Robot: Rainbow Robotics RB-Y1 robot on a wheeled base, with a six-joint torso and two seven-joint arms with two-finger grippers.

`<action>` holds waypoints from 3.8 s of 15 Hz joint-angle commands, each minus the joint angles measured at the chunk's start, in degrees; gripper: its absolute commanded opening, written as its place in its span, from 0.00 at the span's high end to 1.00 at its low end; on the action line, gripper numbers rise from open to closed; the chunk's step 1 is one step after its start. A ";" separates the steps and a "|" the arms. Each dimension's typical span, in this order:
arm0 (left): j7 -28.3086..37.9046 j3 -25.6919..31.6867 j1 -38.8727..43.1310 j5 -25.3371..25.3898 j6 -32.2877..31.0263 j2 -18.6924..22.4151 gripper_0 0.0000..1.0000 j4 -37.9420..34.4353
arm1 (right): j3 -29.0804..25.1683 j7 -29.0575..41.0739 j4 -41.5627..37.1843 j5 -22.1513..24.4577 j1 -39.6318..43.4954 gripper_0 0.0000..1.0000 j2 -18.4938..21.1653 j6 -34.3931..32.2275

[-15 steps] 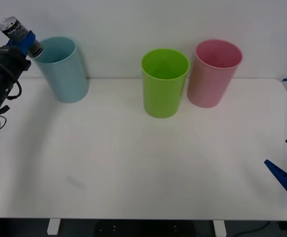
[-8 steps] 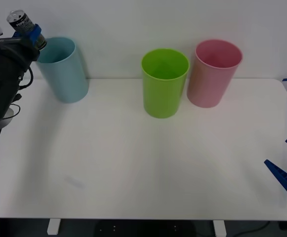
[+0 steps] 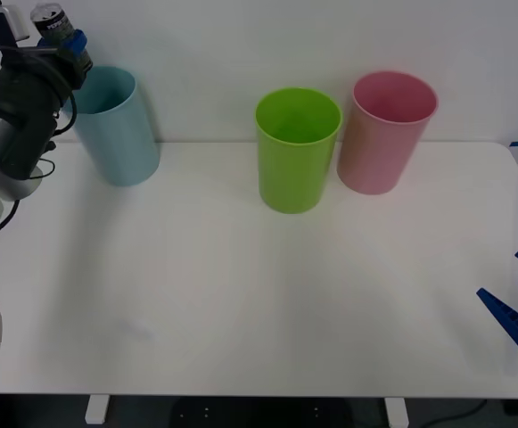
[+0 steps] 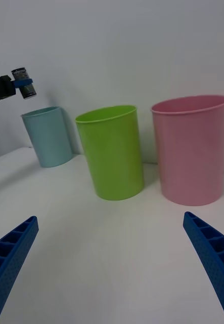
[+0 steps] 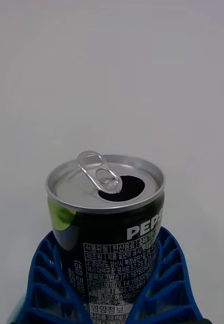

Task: Grasp the object on the table and drop it into the matching bin: aluminum can to the light blue bin, PET bottle to the pink bin.

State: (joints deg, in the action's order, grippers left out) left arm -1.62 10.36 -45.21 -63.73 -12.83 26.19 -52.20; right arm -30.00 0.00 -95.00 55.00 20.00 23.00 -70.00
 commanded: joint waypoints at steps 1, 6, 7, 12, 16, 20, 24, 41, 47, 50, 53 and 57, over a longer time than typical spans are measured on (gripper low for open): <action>-1.11 0.01 -3.48 -1.57 1.31 0.00 0.97 4.12 | 0.00 0.00 0.00 0.00 0.00 0.00 0.00 0.00; -2.08 0.01 -5.41 -3.42 3.24 0.00 0.96 5.97 | 0.00 0.00 0.00 0.00 0.00 0.00 0.00 0.00; -2.08 0.01 -5.41 -3.59 3.16 0.00 0.95 5.97 | 0.00 0.00 0.00 0.00 0.00 0.00 0.00 0.00; -1.99 0.01 -5.32 -3.77 3.16 0.00 0.42 5.88 | 0.00 0.00 0.00 0.00 0.00 0.00 0.00 0.00; -1.81 -0.34 -5.32 -3.51 3.07 0.00 0.00 5.88 | 0.00 0.00 0.00 0.00 0.00 0.00 0.00 0.00; -1.81 -1.49 -5.06 -1.31 2.89 0.09 0.00 5.88 | 0.00 0.00 0.00 0.00 0.00 0.00 0.00 0.00; -1.90 -1.57 -2.95 1.68 0.34 0.70 0.00 4.12 | 0.00 0.00 0.00 0.00 0.00 0.00 0.00 0.00; -2.60 -7.11 26.93 20.49 -23.74 13.45 0.00 -18.20 | 0.00 0.00 0.00 0.00 0.00 0.00 0.00 0.00; -3.92 1.15 38.18 15.74 -37.18 14.24 0.00 -23.56 | 0.00 0.00 0.00 0.00 0.00 0.00 0.00 0.00; -4.62 5.63 42.66 11.88 -42.72 14.24 0.00 -25.32 | 0.00 0.00 0.00 0.00 0.00 0.00 0.00 0.00; -5.94 7.92 47.59 10.47 -45.09 14.24 0.00 -28.57 | 0.00 0.00 0.00 0.00 0.00 0.00 0.00 0.00; -7.00 9.41 54.70 10.82 -46.94 14.15 0.00 -33.58 | 0.00 0.00 0.00 0.00 0.00 0.00 0.00 0.00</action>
State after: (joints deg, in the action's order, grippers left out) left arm -8.40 19.70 8.49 -53.26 -59.25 40.36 -85.19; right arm -30.00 0.00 -95.00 55.00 20.00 23.00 -70.00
